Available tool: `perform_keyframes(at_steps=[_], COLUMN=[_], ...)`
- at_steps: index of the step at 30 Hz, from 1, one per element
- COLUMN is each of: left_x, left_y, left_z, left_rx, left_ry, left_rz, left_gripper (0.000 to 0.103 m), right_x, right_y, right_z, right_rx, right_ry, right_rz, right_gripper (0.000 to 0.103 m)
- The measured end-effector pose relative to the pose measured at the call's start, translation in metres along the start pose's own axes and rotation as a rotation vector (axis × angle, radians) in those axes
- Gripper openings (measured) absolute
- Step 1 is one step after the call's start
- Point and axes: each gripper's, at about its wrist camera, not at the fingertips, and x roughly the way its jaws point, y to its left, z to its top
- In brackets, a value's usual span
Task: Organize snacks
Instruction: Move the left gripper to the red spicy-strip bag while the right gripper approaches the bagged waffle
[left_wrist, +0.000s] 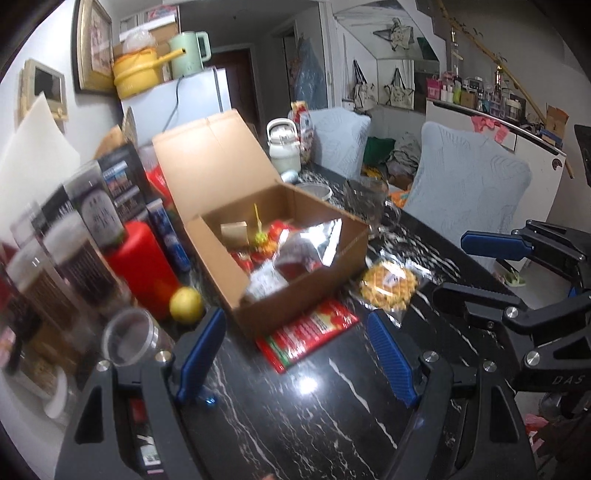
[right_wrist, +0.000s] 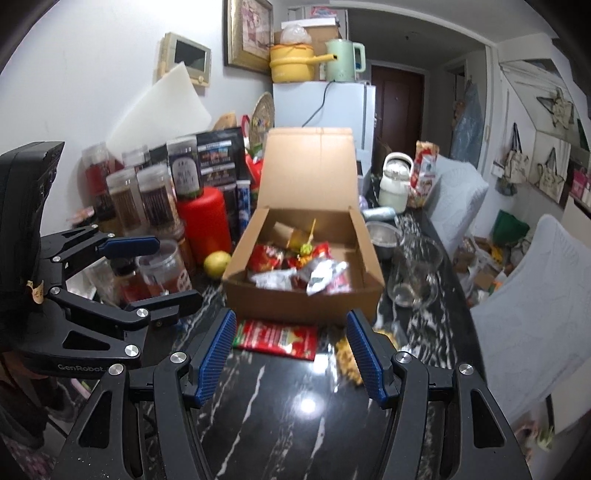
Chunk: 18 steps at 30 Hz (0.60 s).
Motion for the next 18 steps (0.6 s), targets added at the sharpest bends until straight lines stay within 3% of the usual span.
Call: perform_keyframes(at_steps=[18], left_x=[0.096], left_y=[0.012], left_z=[-0.038], left_rx=[-0.087], left_ry=[0.149], left_rz=[-0.119], left_gripper=[0.079], right_x=[0.073], right_y=[-0.029], right_z=[-0.055], right_rx=[0.111], right_ry=[0.17], right_rz=[0.015], right_gripper=[0.062])
